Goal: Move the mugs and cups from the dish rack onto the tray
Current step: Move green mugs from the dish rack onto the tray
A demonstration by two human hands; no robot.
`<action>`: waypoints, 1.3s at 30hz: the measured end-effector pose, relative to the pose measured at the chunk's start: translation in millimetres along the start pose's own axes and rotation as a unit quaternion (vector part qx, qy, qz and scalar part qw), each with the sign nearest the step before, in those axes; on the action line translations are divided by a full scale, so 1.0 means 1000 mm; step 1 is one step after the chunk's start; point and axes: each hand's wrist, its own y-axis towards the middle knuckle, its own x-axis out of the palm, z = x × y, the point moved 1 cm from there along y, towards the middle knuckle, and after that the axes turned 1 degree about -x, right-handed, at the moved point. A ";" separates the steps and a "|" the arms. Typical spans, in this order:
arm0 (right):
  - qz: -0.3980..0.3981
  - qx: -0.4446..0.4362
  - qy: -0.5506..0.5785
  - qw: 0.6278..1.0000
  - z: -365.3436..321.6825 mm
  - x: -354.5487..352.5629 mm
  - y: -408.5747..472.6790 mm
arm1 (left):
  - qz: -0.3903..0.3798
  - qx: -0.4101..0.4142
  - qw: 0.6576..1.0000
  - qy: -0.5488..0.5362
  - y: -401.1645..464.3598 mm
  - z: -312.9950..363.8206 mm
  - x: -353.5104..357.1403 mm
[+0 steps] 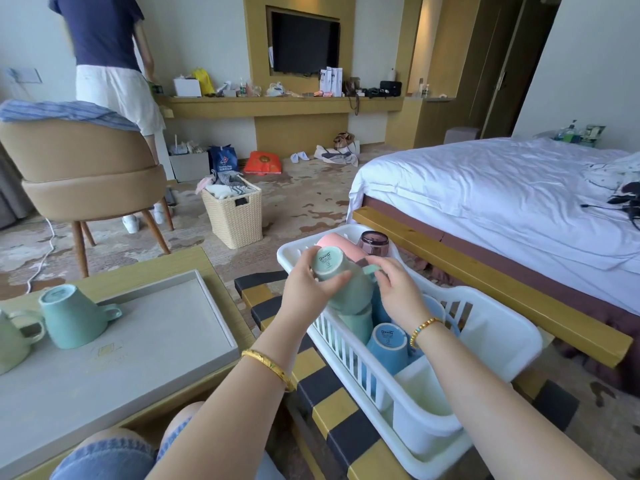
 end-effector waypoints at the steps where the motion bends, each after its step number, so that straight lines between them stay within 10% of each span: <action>1: 0.003 -0.017 -0.008 1.000 -0.004 -0.001 0.000 | 0.005 0.012 1.000 0.001 0.001 0.006 -0.004; 16: -0.091 -0.221 -0.250 0.938 -0.114 0.090 0.038 | 0.082 0.092 0.978 0.169 -0.010 0.012 -0.157; 27: -0.223 -0.237 -0.361 0.874 -0.140 0.242 0.047 | 0.124 -0.028 0.960 0.248 -0.009 -0.087 -0.241; 39: -0.267 -0.213 -0.323 0.883 -0.100 0.347 0.078 | 0.103 -0.138 0.942 0.288 0.042 -0.173 -0.277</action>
